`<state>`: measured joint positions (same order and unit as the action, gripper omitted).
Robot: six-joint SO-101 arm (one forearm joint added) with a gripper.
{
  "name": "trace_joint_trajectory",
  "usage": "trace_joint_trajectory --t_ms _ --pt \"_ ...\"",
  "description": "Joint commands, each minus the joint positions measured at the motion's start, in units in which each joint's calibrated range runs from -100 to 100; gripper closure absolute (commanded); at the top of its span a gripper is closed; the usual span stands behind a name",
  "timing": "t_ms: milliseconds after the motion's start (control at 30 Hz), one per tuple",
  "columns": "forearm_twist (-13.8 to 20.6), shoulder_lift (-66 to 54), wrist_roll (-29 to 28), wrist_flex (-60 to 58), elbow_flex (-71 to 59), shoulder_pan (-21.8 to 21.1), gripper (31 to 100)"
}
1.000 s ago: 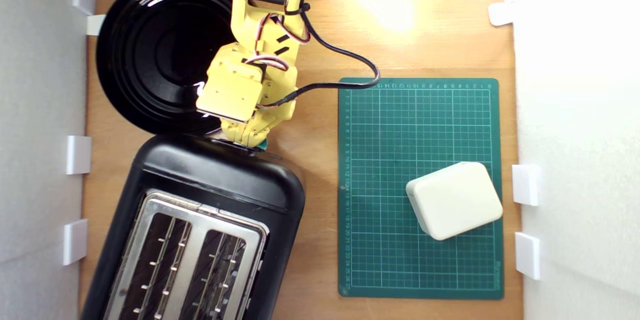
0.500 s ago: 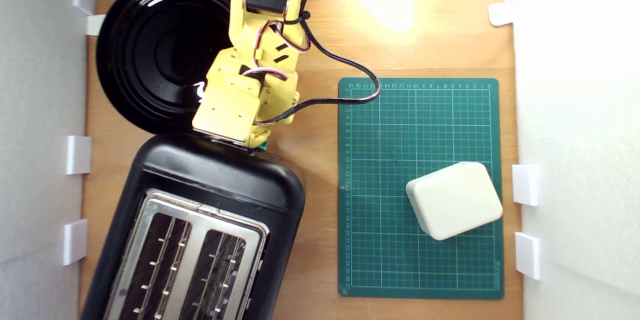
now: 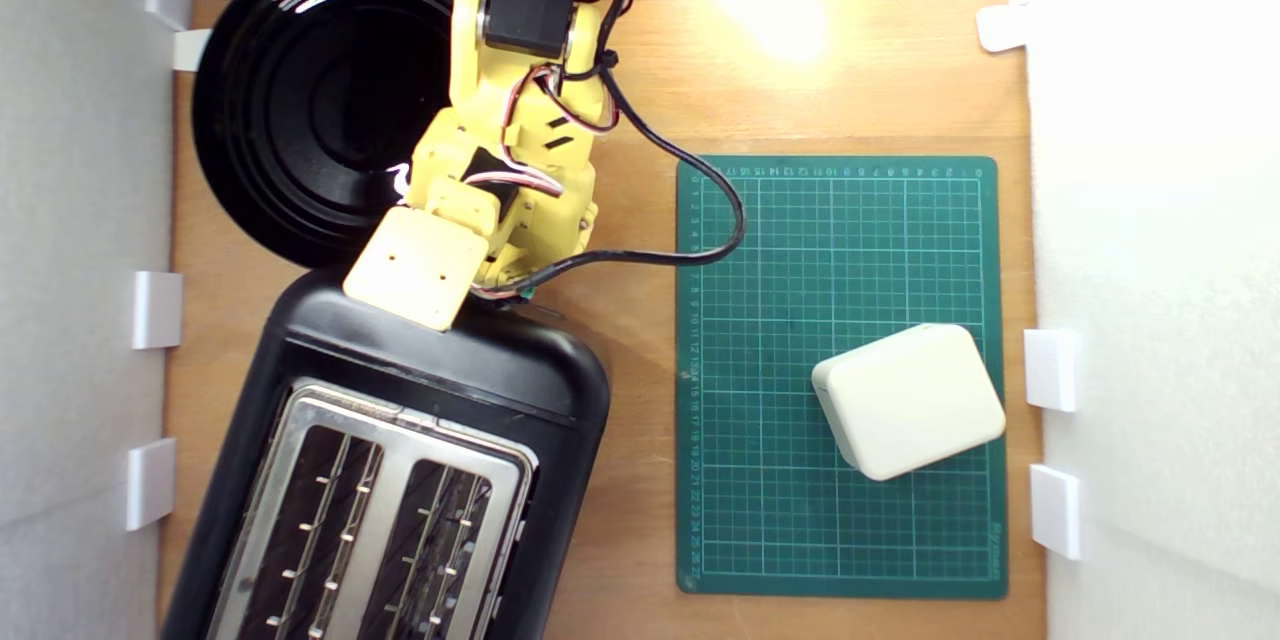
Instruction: Start toaster
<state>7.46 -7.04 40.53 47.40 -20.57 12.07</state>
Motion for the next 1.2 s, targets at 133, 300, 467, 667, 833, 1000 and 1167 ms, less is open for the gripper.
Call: trace_joint_trajectory --t_ms 133,300,467,667,833,1000,1167 --pt "0.51 -6.53 -4.12 0.52 6.26 -0.95 98.9" --pt "-0.61 -9.86 -4.54 0.52 6.08 -1.11 98.9" --pt "-0.71 -13.02 -6.48 0.43 5.72 -1.59 98.9" --pt "-0.71 -19.18 -9.79 0.43 2.45 -4.60 98.9" --pt "-0.71 -25.68 -12.77 0.35 -2.73 -6.43 98.9" --pt "-0.24 -32.01 -16.86 0.43 -7.37 -6.67 98.9" --pt "-0.61 -38.75 -18.02 0.35 -14.18 -6.75 98.9"
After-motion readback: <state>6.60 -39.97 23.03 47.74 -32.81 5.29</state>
